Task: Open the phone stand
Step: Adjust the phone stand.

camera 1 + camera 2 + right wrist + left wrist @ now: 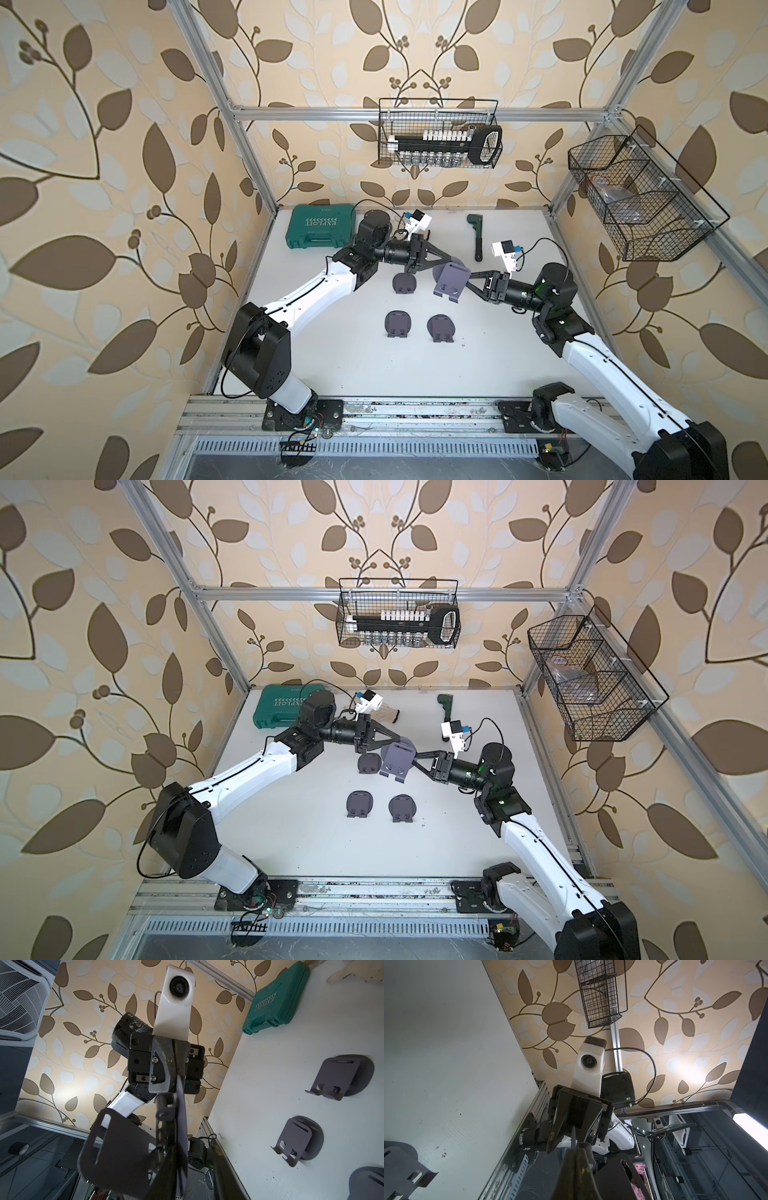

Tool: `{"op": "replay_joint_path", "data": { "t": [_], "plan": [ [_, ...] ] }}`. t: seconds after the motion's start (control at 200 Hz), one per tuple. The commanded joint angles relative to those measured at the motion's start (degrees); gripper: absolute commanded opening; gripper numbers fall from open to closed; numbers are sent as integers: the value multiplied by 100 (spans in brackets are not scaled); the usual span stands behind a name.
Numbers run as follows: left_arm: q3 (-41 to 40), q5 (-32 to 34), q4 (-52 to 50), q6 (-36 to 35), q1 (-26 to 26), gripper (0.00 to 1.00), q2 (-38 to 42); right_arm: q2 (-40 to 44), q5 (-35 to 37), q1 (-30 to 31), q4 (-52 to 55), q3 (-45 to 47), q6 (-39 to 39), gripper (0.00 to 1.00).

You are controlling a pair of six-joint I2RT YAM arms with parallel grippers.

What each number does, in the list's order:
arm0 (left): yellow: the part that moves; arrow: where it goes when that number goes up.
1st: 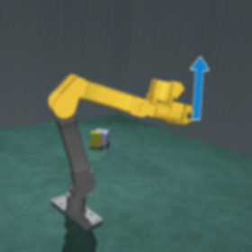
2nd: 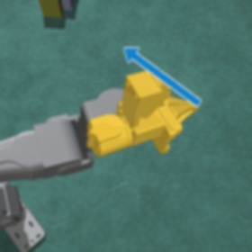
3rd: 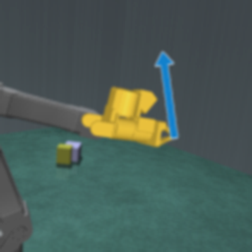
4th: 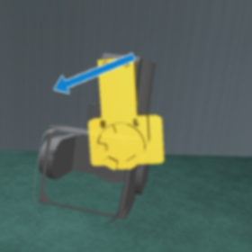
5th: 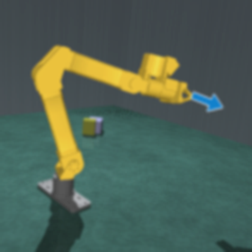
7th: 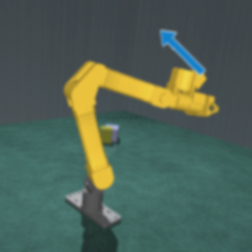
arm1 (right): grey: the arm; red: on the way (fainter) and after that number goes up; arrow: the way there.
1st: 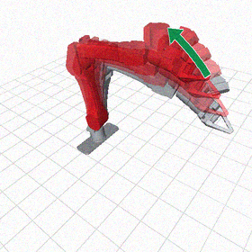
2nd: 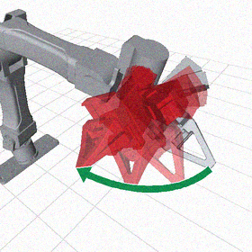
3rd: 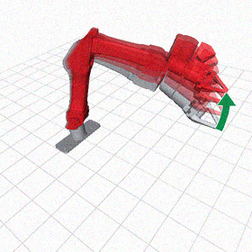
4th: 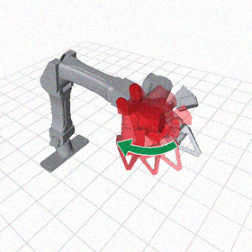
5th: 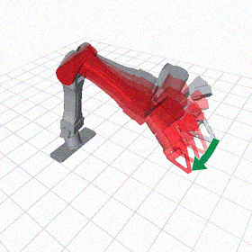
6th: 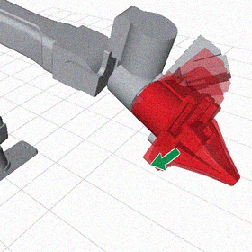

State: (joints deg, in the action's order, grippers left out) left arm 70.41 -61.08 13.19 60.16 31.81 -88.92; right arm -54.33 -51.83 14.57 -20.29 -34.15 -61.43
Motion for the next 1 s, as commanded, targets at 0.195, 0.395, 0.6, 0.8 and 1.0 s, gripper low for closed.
{"op": "replay_joint_path", "data": {
  "t": [0.195,0.395,0.6,0.8,1.0],
  "plan": [
    [215,-326,285,-99,145,0,16,-435,14,427,-177,-391,183,19],
    [256,-310,-82,-419,176,0,26,-381,171,485,-156,-377,174,0],
    [303,-239,-770,-919,176,0,206,-77,325,417,266,-432,381,0],
    [530,-285,-1451,-1394,87,14,262,196,-137,90,649,-639,495,0],
    [880,-362,-2003,-1830,27,43,244,379,-739,-225,1061,-853,628,0]
  ]
}}
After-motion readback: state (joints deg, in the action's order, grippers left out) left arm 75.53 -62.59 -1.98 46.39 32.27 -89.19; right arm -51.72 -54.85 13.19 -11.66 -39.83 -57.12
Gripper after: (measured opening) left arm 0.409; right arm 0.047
